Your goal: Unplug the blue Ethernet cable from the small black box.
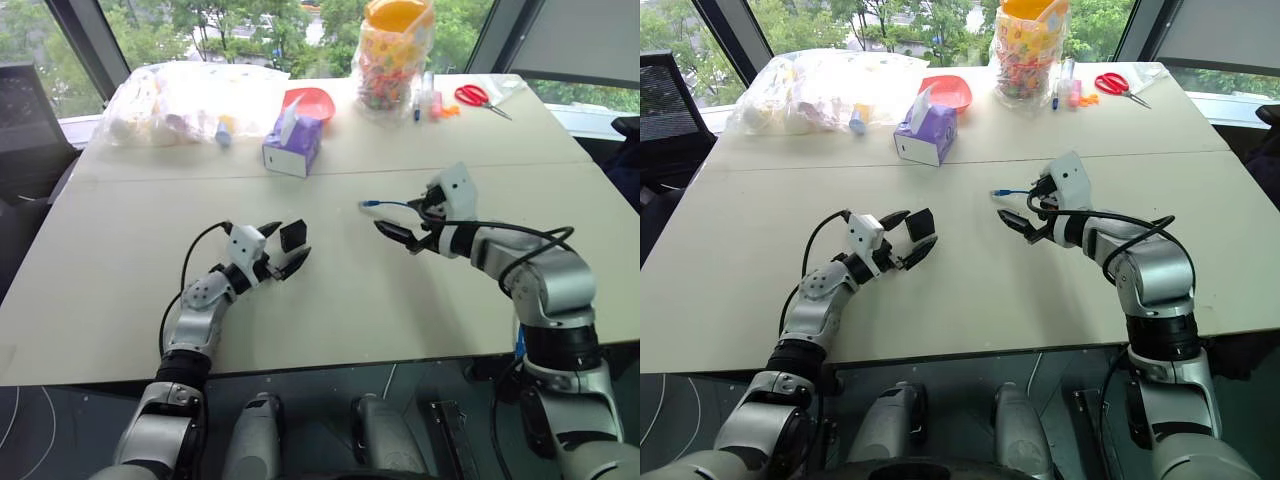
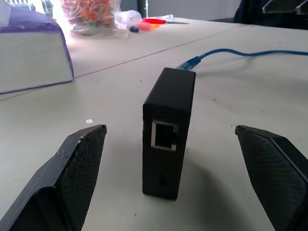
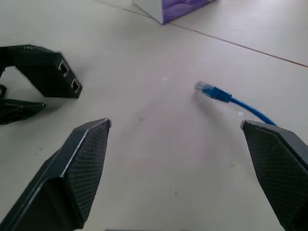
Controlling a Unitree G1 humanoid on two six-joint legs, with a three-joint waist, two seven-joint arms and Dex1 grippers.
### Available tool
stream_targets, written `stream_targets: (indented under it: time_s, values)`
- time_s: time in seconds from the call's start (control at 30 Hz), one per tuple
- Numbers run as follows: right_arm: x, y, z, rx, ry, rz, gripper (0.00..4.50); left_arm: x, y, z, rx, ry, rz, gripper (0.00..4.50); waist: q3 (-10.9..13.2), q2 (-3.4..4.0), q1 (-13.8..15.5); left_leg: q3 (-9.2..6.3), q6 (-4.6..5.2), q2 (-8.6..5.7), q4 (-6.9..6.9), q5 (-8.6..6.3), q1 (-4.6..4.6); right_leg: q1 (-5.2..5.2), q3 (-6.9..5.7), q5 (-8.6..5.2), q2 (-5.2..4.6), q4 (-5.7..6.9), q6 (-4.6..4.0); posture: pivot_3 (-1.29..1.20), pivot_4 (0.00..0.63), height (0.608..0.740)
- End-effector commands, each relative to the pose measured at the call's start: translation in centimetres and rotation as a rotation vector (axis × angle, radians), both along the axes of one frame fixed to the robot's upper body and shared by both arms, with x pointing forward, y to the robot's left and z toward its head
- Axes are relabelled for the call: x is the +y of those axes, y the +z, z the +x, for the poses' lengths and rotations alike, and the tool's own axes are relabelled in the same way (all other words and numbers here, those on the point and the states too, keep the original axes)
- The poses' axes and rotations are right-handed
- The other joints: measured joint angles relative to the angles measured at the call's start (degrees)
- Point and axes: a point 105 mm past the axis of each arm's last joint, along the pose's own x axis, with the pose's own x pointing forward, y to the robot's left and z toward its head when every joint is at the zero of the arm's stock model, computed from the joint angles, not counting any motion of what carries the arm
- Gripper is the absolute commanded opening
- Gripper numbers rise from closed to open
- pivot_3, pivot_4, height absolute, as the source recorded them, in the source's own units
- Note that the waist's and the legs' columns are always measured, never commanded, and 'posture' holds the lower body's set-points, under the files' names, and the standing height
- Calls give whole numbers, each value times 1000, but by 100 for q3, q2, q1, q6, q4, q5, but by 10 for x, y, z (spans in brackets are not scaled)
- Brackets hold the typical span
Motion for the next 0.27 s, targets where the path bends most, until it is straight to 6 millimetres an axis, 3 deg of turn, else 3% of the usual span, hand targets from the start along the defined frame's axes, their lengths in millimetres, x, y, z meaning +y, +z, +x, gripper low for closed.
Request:
stream_targets:
  time_s: [0.03, 0.27]
  values:
    - [3, 11, -22, -22, 83, -19, 4500, 23, 13, -12, 26, -6, 14, 4461, 0, 0, -1, 0, 0, 0, -3, 0, 2, 0, 0, -3, 0, 0, -5, 0, 150, 735]
    - [6, 5, -35, 10, 136, -40, 4500, 44, 43, -32, 75, -35, 31, 4461, 2, -3, 37, 1, -1, 0, 15, -1, 5, 11, -1, -6, -10, -4, -13, 0, 150, 735]
